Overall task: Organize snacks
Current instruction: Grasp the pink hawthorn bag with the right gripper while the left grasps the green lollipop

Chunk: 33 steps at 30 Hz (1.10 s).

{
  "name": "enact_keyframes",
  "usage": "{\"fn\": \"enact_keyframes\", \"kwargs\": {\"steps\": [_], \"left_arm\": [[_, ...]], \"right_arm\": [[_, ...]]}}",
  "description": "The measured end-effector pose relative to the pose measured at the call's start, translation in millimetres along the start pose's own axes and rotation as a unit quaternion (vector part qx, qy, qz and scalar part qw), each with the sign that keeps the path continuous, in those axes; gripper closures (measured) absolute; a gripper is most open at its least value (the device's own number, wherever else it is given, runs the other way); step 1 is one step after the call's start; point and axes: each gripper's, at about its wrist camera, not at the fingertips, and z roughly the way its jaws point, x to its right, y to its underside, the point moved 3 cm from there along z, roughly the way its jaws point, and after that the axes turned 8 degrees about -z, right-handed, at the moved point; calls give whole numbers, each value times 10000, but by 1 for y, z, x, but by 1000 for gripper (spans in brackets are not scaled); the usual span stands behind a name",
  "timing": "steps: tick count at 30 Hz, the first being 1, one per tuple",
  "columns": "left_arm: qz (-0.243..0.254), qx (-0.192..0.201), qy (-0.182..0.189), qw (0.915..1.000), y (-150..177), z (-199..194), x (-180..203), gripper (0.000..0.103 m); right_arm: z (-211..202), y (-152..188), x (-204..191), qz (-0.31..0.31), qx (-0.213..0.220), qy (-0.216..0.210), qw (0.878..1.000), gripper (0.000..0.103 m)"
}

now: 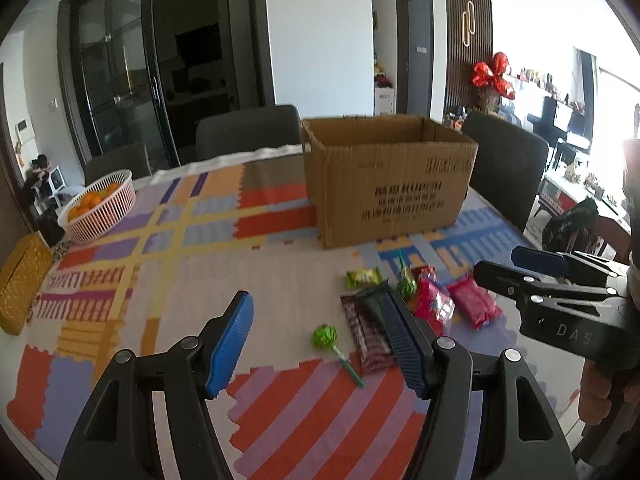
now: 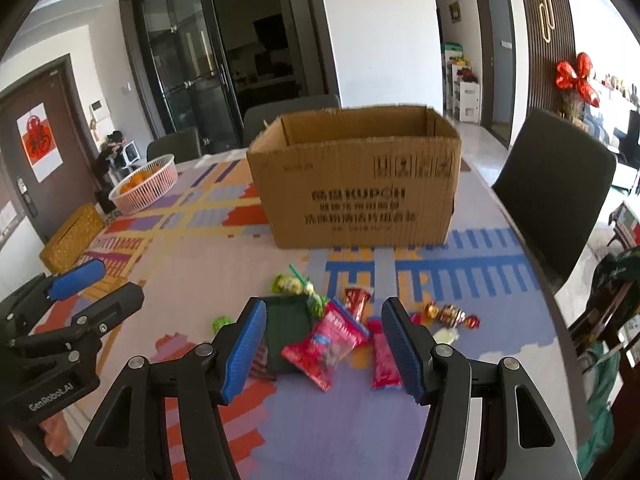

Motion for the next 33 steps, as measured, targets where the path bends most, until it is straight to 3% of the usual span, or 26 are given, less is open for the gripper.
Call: {"fn": "enact_keyframes", "kwargs": {"steps": [18, 33], "left_arm": [[-42, -663, 138, 9977, 34, 60, -11, 38], [19, -1005, 259, 9946, 35, 103, -7, 53]], "right_arm": [[54, 33, 6, 295, -631, -76, 9975, 42], [90, 39, 14, 766, -946, -365, 9919, 45]]}}
